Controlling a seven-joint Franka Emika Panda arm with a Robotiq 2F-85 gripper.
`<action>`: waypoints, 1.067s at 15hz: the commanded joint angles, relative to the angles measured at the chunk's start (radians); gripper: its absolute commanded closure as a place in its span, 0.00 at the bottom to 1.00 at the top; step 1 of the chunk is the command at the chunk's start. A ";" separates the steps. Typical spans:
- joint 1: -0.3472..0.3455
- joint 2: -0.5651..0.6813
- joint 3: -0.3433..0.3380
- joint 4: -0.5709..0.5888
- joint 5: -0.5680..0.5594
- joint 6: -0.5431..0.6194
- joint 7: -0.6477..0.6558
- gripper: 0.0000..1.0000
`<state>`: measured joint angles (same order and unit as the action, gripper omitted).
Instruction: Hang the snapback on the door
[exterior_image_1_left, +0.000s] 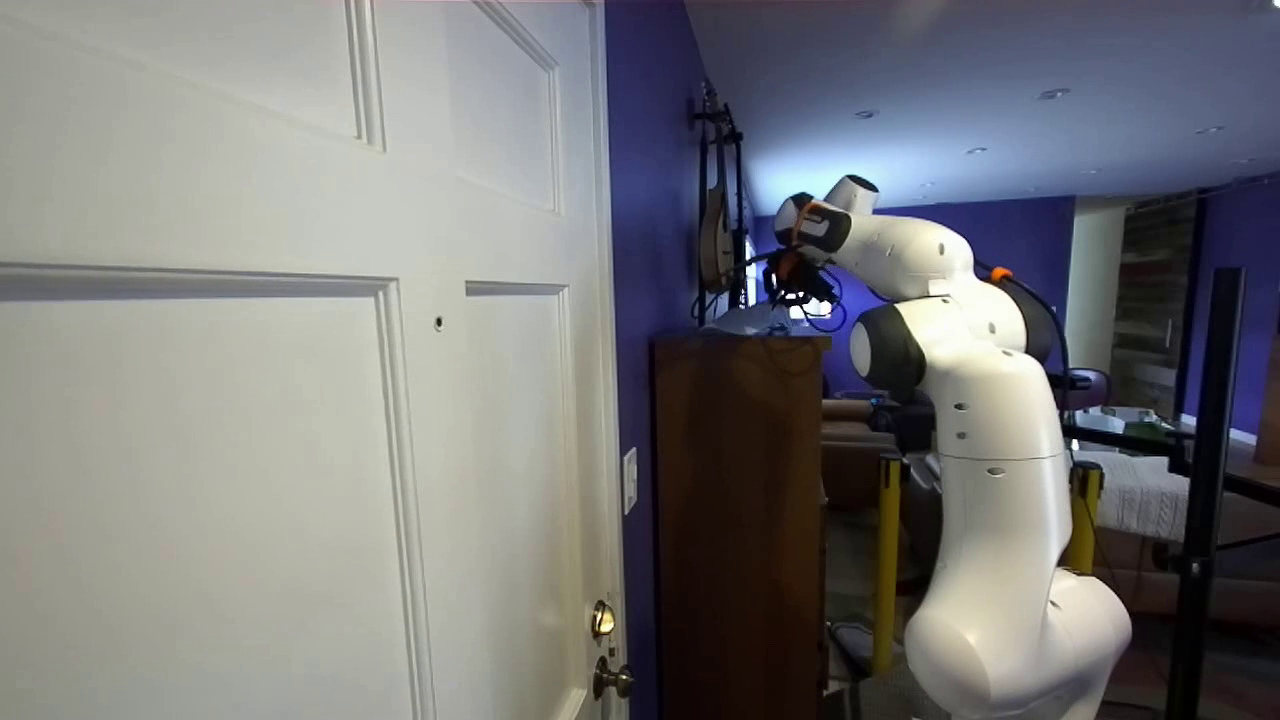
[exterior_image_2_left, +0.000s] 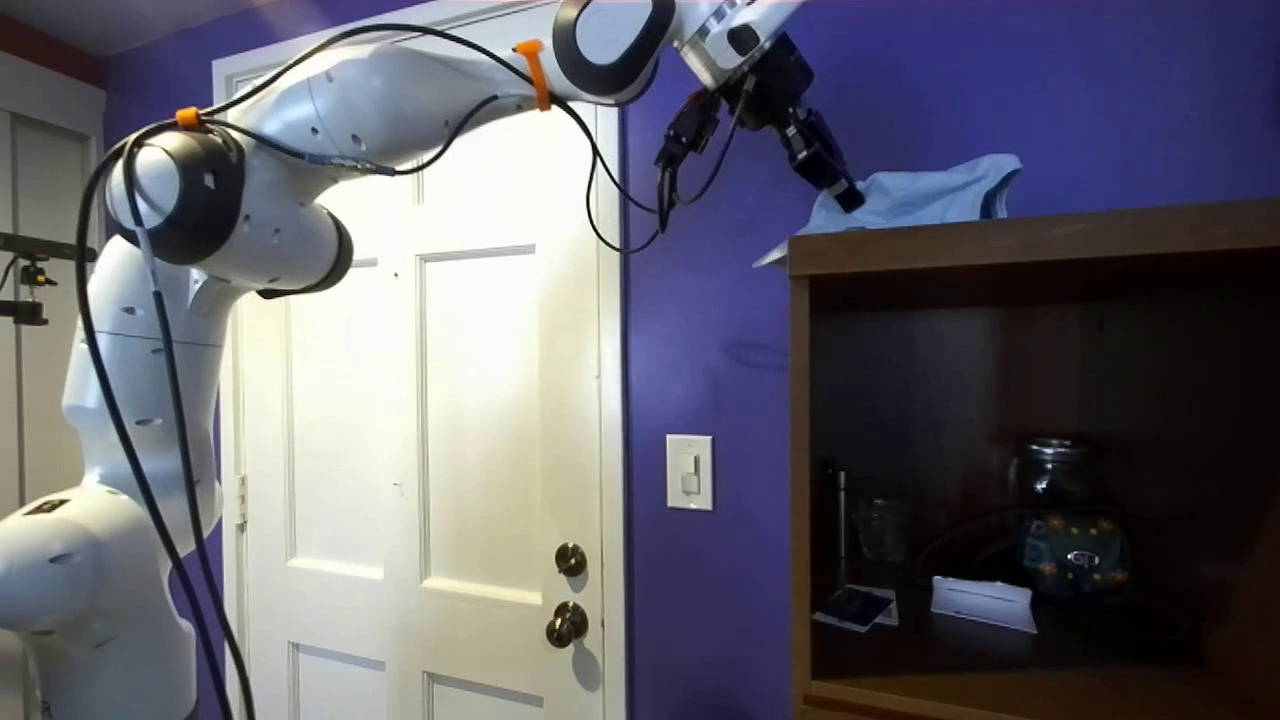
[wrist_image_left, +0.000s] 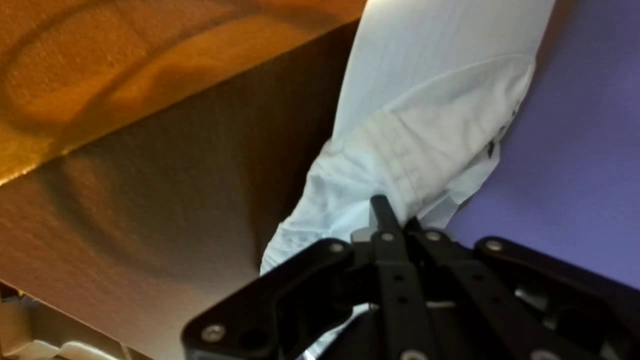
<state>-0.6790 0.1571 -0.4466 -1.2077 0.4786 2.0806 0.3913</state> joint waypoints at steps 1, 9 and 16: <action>0.011 -0.065 0.022 0.001 0.011 -0.090 -0.105 0.99; 0.085 -0.238 0.088 -0.140 -0.028 -0.197 -0.344 0.99; 0.141 -0.417 0.158 -0.362 -0.061 -0.316 -0.556 0.99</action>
<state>-0.5593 -0.1459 -0.3190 -1.4267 0.4551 1.7968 -0.0801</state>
